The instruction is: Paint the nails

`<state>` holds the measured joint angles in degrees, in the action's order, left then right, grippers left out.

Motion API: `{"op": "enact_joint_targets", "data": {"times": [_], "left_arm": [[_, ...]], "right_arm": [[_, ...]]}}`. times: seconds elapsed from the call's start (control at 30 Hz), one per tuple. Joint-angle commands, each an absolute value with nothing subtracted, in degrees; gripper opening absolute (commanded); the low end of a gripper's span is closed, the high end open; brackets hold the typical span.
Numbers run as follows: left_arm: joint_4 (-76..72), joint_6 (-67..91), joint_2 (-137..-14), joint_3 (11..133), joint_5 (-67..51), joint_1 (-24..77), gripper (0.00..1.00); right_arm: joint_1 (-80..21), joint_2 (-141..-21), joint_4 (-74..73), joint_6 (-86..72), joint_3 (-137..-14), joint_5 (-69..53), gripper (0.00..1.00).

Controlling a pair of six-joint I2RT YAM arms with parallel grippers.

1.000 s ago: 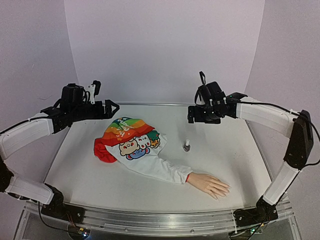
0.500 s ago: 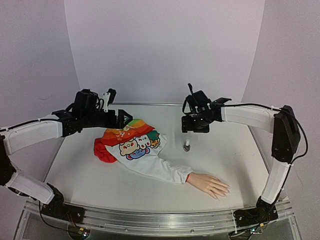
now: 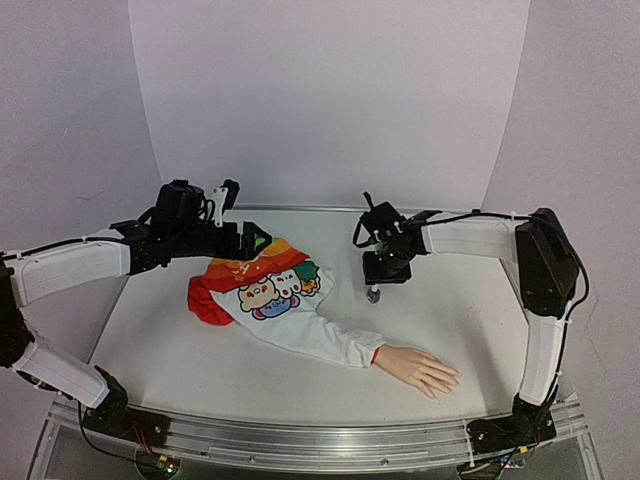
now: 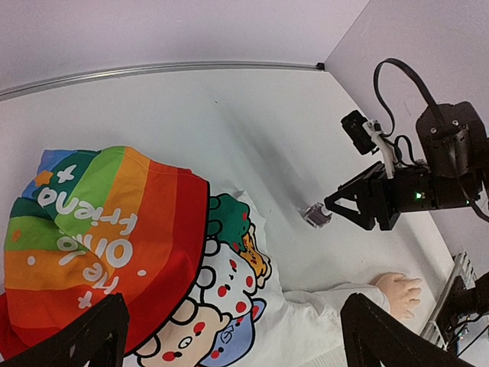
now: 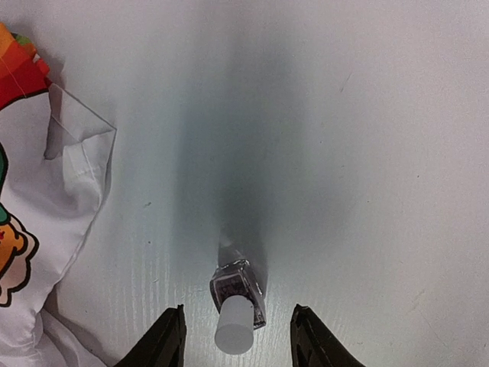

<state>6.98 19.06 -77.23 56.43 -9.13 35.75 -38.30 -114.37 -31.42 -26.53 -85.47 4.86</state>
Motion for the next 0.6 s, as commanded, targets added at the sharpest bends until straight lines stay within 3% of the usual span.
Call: {"op": "enact_joint_targets", "data": {"times": [0.0,0.3,0.57], "left_arm": [[4.84,18.85,-77.13,59.1,-8.08,36.14,1.0],[4.83,18.59,-77.51,59.5,-7.99,36.47,1.0],[4.89,18.52,-77.57,59.6,-7.86,36.73,1.0]], "right_arm": [[-38.28,-115.67,-32.08,-26.4,-85.96,5.49,0.42],[-38.65,-117.05,-32.82,-25.62,-87.0,6.34,0.33],[-39.43,-116.38,-33.37,-25.14,-87.18,8.06,0.13]]}}
